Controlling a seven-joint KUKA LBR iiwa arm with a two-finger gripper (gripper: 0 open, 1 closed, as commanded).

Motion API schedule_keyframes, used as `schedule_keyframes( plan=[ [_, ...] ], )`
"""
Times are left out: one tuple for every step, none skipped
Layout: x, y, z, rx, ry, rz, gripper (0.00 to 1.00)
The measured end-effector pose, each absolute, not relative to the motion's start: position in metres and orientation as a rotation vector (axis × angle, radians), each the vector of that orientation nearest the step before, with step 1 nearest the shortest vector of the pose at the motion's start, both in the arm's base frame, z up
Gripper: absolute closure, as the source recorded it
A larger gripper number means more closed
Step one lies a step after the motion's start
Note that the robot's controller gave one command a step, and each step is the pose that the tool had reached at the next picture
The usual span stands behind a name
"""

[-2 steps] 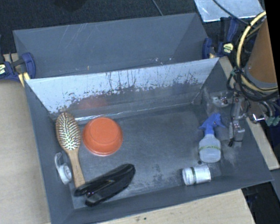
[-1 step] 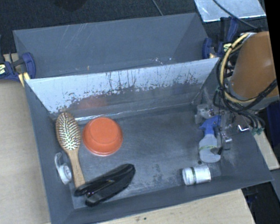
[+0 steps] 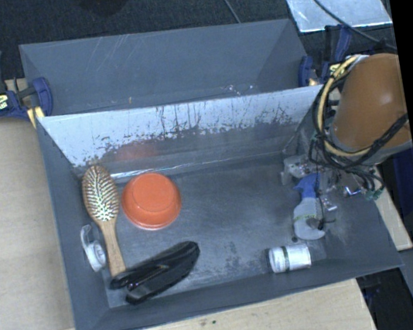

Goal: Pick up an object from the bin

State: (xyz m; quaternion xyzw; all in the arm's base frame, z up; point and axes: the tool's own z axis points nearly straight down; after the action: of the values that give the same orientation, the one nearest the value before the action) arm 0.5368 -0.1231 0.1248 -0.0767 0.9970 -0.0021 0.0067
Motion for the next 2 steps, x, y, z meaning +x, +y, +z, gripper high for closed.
schedule_keyframes(
  plan=[
    [0.534,-0.123,0.143,-0.226,3.13,-0.001,0.0],
    [0.523,-0.12,0.128,-0.375,3.106,-0.008,0.0]
  ],
)
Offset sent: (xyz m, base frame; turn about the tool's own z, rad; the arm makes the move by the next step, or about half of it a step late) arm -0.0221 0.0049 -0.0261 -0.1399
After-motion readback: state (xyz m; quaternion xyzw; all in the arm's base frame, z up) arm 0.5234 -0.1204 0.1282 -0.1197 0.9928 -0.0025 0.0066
